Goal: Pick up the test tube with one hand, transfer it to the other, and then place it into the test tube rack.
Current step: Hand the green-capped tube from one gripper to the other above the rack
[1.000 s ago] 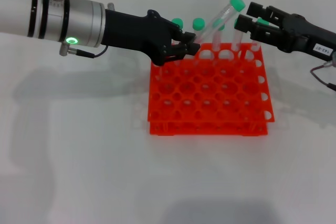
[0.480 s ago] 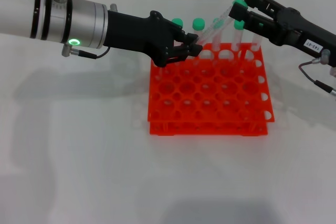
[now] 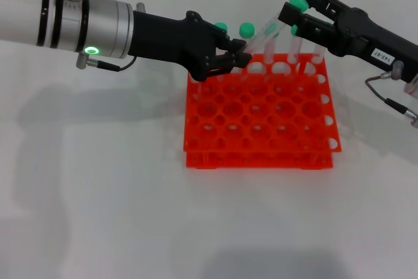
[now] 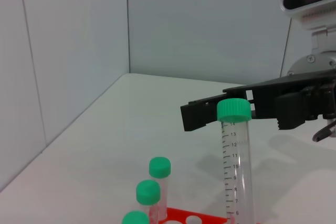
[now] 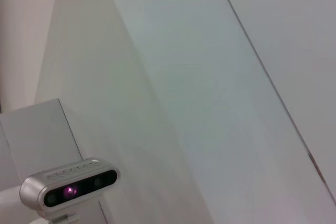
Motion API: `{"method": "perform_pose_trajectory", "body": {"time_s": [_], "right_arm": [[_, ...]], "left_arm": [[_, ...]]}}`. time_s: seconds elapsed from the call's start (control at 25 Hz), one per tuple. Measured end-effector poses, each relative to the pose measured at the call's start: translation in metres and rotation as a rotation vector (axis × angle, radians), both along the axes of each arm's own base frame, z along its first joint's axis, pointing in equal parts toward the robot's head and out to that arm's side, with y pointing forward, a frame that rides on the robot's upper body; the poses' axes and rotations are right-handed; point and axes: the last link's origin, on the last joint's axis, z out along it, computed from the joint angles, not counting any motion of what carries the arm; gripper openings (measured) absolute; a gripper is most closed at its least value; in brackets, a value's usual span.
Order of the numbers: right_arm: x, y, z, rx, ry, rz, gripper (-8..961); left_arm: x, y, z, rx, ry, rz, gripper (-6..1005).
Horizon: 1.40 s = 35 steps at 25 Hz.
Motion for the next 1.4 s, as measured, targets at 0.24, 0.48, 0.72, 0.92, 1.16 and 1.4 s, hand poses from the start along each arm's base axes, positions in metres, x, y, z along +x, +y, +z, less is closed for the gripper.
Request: {"method": "perform_pose_trajectory", "body": {"time_s": [0.24,0.48,0.72,0.92,1.16,1.4], "right_arm": [[-0.0013,0.0018,0.0003,0.005,0.003,-0.002,869],[-0.0012,0.0024,0.0002,0.013,-0.003,0.000,821],[-0.0018,0.0028,0.0004,0.018,-0.006,0.003,622],[-0.0017,0.0028,0.0004,0.022,-0.006,0.004,454],[-0.0019,0.0025,0.0001,0.021,-0.008,0.008,290],[-0.0021,0.0023,0.0001,0.022,-0.009,0.010,273]], "left_arm": [[0.0019,0.0006,0.0001,0.002,-0.003,-0.004,260],[0.0030,0.0009,0.0003,0.005,-0.009,-0.010,263],[0.0024,0.0003,-0.0005,0.002,-0.008,-0.009,267],[0.0028,-0.0007,-0.0022,-0.001,-0.010,-0.008,270],[0.0027,-0.0015,-0.0032,-0.003,-0.012,-0.005,274],[0.0029,-0.0015,-0.0041,-0.002,-0.013,-0.001,278]]}}
